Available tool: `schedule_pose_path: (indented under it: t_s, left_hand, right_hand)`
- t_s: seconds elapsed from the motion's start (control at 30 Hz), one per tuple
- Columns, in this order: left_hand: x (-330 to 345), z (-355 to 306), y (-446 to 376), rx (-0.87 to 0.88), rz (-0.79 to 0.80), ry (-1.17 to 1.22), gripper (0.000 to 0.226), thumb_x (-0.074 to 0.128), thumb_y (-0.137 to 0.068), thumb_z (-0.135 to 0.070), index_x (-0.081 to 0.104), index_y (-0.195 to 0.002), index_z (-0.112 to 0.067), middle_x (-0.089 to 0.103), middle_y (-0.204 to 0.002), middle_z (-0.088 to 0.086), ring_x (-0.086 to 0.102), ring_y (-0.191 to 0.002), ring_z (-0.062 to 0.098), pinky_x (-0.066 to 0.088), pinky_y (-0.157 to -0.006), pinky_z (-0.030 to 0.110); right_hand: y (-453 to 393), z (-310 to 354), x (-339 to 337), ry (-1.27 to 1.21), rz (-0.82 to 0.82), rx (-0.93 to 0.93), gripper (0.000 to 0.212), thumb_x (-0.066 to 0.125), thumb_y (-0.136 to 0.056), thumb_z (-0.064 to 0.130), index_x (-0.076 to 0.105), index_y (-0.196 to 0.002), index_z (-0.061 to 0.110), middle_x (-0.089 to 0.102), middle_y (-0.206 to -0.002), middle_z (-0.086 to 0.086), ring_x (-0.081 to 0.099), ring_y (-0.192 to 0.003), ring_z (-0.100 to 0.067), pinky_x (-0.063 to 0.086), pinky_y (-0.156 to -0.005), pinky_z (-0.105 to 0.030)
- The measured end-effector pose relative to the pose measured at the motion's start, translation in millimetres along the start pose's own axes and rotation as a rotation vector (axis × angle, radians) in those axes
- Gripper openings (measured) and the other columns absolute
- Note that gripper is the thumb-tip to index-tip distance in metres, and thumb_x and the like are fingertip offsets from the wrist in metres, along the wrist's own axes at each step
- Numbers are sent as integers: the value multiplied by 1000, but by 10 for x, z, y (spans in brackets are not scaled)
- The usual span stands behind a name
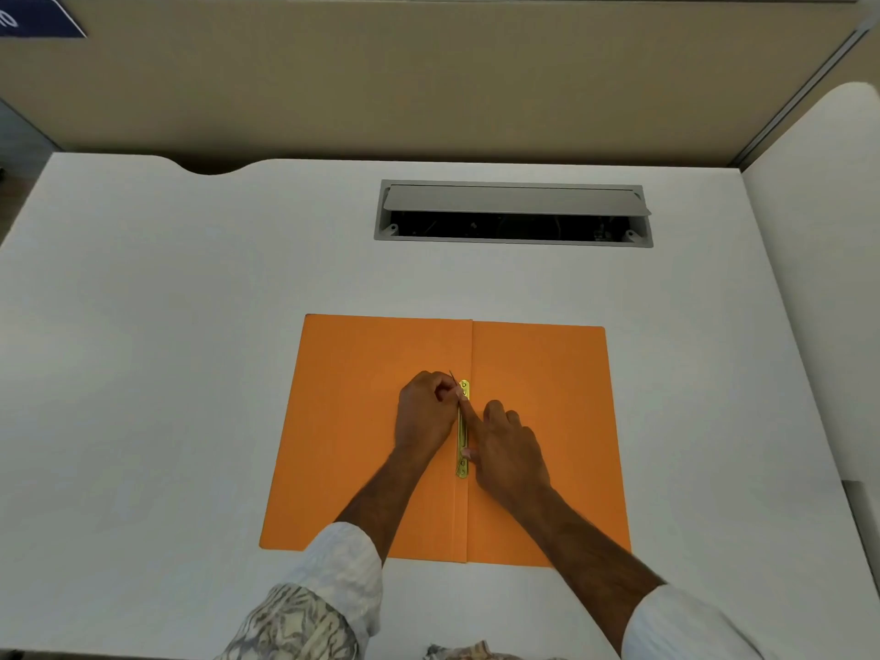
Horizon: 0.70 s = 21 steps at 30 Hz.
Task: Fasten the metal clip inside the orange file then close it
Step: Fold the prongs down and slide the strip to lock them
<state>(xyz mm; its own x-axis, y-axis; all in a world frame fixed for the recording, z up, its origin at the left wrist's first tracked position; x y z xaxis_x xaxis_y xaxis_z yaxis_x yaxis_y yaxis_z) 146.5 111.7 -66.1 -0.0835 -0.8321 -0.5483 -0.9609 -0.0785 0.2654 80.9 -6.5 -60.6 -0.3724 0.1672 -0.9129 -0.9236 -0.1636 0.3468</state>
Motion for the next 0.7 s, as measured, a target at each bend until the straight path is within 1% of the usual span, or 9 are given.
schedule_pose_path:
  t_s: [0.13,0.2,0.37,0.5,0.6,0.7]
  left_hand:
    - [1,-13,-67,-22,11,-13,3,73,-81,-11,74,-81,-14,63,-77,-4,55,-65,6,44,-62,16]
    - [5,-8,-87,-38,19,-3,4,73,-79,-12,74,-79,-16,62,-77,-6,53,-64,3,42,-61,15]
    - [21,-40,-128,-14,39,-35,3,73,-81,-14,74,-83,-15,67,-85,-2,55,-69,5,47,-65,21]
    - [58,-108,-164,27,72,-109,3,73,-83,-16,75,-86,-17,60,-85,-5,57,-74,10,52,-70,28]
    - [95,-170,-183,45,100,-147,4,74,-82,-17,75,-86,-17,56,-84,-5,56,-75,12,51,-71,30]
    - [135,-193,-182,43,112,-152,4,74,-82,-17,76,-86,-17,56,-85,-5,58,-78,14,51,-71,30]
  right_hand:
    - [-41,-6,13,10,32,3,81,61,-92,41,12,-154,24,47,-117,-9,50,-97,-25,49,-69,-38]
    - [-44,-12,22,14,41,8,80,61,-91,41,14,-153,24,47,-118,-10,49,-98,-25,48,-69,-38]
    - [-52,-21,22,9,44,13,79,62,-91,40,15,-152,23,46,-117,-9,49,-98,-25,49,-69,-39]
    - [-40,-30,8,-2,39,23,78,64,-90,40,18,-151,23,46,-116,-8,49,-97,-25,48,-68,-39]
    - [-35,-26,-7,-3,38,27,75,65,-89,39,22,-149,23,47,-115,-8,50,-96,-25,47,-66,-38]
    - [-34,-22,-13,12,40,28,72,65,-88,40,25,-146,24,47,-114,-8,50,-95,-24,47,-66,-38]
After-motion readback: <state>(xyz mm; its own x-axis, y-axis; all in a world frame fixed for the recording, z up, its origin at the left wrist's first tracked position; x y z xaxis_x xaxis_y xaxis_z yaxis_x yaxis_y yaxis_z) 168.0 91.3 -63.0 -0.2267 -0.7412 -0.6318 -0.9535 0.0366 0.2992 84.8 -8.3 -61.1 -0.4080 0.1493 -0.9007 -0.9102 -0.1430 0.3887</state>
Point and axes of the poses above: each hand's wrist, its own y-axis away from the middle knuckle, its own x-axis out of the palm, z = x × y, the point moved 8 cm from there along -y, towards the middle knuckle
